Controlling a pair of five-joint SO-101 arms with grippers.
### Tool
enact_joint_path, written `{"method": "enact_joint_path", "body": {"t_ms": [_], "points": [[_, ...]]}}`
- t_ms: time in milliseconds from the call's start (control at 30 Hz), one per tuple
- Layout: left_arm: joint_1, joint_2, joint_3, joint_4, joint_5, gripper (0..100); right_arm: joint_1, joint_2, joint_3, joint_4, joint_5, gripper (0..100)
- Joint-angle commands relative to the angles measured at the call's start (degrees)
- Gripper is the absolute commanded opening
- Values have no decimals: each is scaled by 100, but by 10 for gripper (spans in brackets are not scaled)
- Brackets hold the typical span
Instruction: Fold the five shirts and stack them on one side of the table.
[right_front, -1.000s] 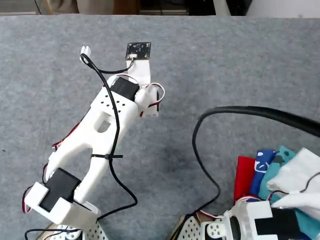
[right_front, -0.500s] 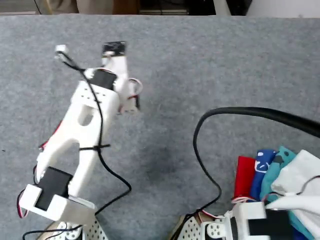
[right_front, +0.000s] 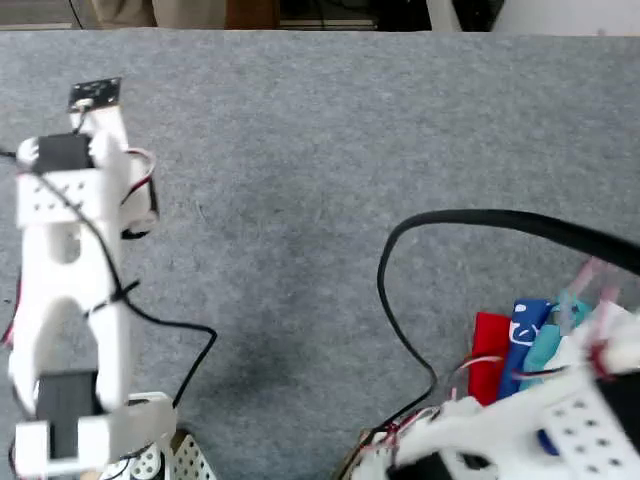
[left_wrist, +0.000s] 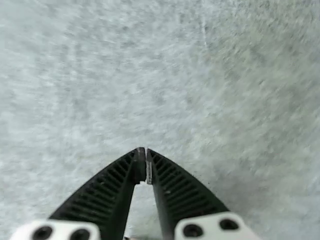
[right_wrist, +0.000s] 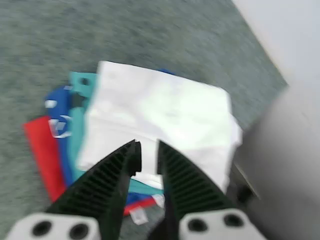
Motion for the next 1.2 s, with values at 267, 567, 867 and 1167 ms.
{"method": "enact_joint_path", "body": {"t_ms": [267,567,867,1167], "points": [[-1099,-4743,3552,-949,-993,18,-4479,-2589,2967,-2022,-1820,5],[-1152,-7723,6892,-2708,-993,18,-4927,-4989,7424,-4993,-1248,5],[-1152,-8778,8211,-2760,-1002,18,-5051,-5842,8646,-3903,-360,5],[-1152,-8892,9257,-2734,-1002,18,-5051,-5991,8840,-2523,-818,5]]}}
